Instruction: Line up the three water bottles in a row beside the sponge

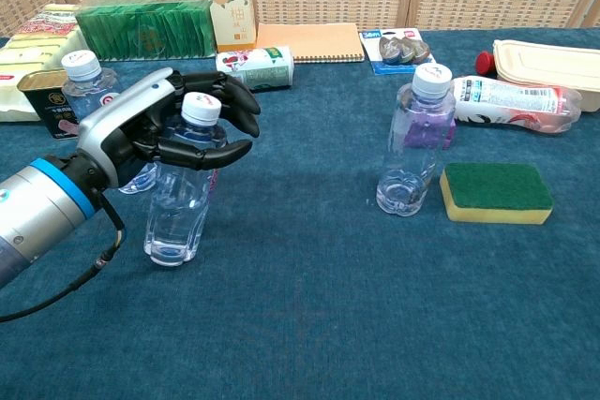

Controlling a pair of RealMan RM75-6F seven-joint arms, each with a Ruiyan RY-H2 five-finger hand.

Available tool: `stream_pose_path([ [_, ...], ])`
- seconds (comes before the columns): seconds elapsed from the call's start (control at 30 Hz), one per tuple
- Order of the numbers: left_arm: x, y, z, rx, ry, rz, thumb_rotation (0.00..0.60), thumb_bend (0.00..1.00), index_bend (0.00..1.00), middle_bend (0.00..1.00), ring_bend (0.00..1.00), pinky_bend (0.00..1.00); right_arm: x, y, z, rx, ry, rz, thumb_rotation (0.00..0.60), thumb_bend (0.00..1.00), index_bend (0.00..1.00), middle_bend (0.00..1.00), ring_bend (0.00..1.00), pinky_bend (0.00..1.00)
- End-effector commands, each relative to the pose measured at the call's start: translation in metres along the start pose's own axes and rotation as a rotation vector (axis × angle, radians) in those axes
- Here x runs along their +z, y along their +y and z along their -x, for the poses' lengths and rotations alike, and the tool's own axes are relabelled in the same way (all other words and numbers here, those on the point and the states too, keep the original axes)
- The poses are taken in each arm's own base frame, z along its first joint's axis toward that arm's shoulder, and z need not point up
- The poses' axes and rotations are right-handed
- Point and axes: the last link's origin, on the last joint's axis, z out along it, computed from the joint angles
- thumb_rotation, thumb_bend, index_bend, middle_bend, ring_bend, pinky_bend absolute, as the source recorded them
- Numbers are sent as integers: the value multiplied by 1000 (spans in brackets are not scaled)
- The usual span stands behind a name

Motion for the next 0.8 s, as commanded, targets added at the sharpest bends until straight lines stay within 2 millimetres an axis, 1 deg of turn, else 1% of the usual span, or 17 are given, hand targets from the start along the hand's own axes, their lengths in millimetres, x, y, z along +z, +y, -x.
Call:
stream_pose_path([
  [0.03, -5, -1, 9, 9, -28, -16, 600, 360, 483, 531, 405, 518, 0, 1, -3, 4, 11, 4, 600, 0, 153, 69, 0, 0],
  [0.1, -12, -6, 11, 9, -34, -36, 600, 397, 505, 552, 425, 551, 0, 2, -4, 7, 18, 4, 600, 0, 153, 69, 0, 0],
  [0.17, -16, -11, 9, 11, -13, -49, 600, 423, 539, 590, 464, 602, -2, 2, -5, 6, 24, 3, 600, 0, 153, 69, 0, 0],
  [0.23, -18, -15, 6, 11, 17, -54, 600, 446, 602, 661, 540, 678, -2, 1, -6, 7, 29, -2, 600, 0, 153, 69, 0, 0],
  [0.43, -20, -9, -4, 23, 92, -7, 600, 493, 716, 751, 628, 770, -2, -2, -4, 4, 38, -14, 600, 0, 153, 69, 2, 0],
  [0.63, -5, 4, -5, 29, 120, 53, 600, 494, 726, 759, 636, 777, -2, -2, -4, 6, 43, -8, 600, 0, 154, 69, 2, 0],
  [0.8, 15, 21, 4, 19, 124, 129, 600, 478, 726, 759, 636, 777, -1, -1, -4, 8, 41, -6, 600, 0, 154, 69, 4, 0],
])
